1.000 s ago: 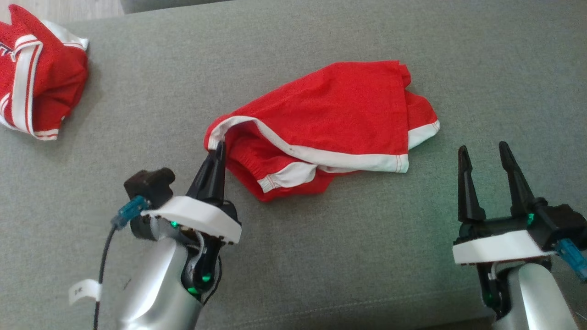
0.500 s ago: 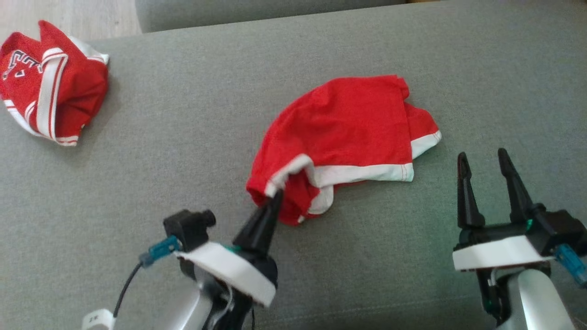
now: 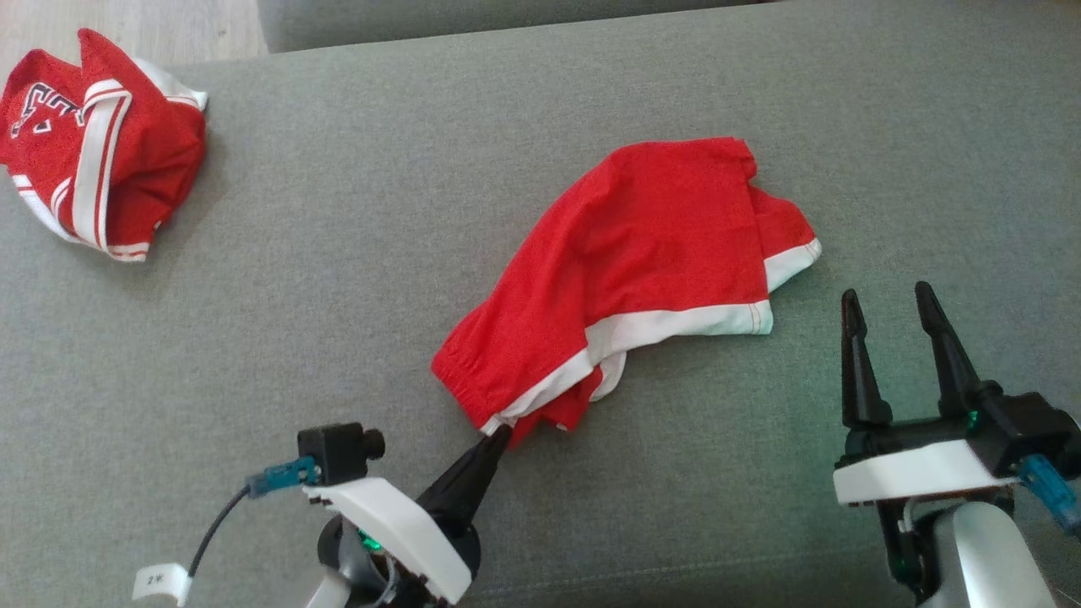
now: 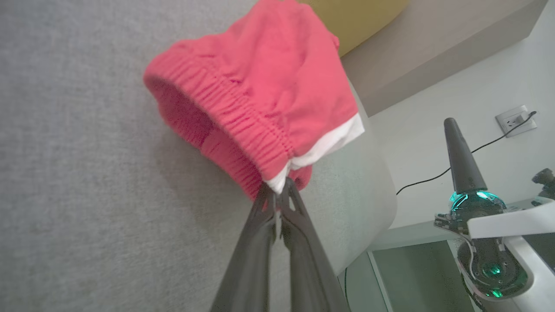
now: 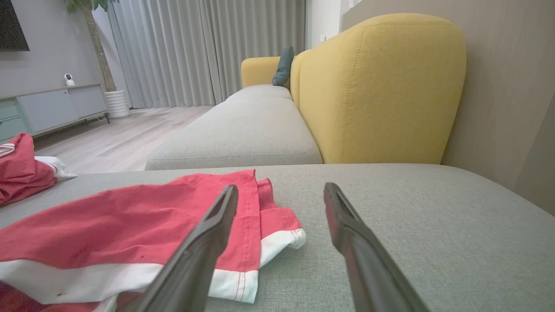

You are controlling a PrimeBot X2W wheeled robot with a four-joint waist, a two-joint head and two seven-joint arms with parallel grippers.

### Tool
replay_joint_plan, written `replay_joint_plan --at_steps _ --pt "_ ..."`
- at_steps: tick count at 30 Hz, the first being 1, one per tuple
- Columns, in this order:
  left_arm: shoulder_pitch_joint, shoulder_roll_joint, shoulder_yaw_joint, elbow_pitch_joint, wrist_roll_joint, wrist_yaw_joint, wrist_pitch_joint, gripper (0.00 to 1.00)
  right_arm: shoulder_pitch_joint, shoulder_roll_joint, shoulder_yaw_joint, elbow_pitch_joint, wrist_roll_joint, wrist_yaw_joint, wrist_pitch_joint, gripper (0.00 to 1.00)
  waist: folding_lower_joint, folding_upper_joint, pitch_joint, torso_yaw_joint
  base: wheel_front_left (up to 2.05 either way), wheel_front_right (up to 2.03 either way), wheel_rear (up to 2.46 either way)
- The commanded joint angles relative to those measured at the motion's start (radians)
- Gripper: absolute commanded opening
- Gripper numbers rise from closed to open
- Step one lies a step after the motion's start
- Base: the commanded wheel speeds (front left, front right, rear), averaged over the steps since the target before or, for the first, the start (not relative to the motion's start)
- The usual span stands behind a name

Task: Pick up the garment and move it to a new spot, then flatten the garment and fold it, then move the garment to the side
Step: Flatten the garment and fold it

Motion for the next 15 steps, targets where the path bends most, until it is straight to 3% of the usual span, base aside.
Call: replay_joint_plan --at_steps 1,15 --pt "-0.031 0.01 0.026 -0.003 -0.011 -0.006 -0.005 0.0 -0.025 -0.005 0.024 -0.027 -0.008 0.007 -0.006 1.0 0.0 0.0 0.003 -0.001 0.0 0.0 0.0" --pt "-0.083 0.026 -0.005 0.154 -0.029 -0.007 -0.059 0.0 -0.033 -0.005 0.022 -0.012 -0.009 0.007 -0.006 1.0 0.0 0.0 0.006 0.003 0.0 0.0 0.0"
